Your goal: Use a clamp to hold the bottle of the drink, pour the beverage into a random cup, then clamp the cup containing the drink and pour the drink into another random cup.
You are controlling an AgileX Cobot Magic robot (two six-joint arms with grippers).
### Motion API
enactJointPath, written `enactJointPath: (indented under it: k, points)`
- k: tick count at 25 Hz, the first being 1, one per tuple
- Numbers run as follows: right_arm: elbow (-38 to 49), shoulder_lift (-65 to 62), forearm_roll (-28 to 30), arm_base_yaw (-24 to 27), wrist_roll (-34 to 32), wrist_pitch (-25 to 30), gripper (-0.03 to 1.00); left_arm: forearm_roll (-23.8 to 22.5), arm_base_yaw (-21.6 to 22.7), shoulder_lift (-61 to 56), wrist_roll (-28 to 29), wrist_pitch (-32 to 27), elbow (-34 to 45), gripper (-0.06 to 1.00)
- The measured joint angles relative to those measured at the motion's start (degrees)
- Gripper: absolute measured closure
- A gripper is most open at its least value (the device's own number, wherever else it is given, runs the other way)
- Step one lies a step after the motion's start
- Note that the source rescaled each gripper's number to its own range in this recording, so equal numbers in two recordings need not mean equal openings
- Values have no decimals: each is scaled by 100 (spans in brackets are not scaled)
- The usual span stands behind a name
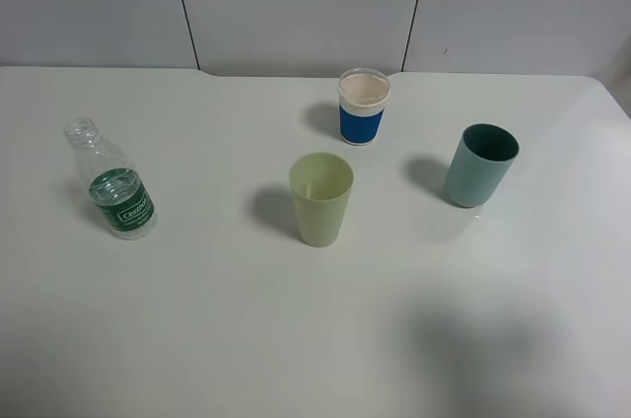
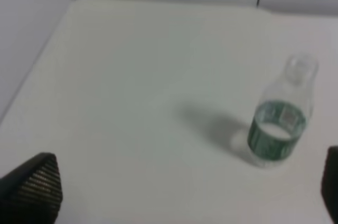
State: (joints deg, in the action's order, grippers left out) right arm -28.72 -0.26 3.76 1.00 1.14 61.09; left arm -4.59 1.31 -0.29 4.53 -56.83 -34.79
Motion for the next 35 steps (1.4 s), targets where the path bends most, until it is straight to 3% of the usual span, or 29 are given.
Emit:
enactJointPath:
  k: [4, 6, 35]
  points:
    - [0, 0, 0, 0, 0, 0, -3, 10, 0, 0, 75, -169, 102, -6]
    - [0, 0, 0, 0, 0, 0, -3, 238, 0, 0, 88, -337, 551, -6]
    - [0, 0, 0, 0, 0, 0, -3, 292, 0, 0, 83, -337, 551, -6]
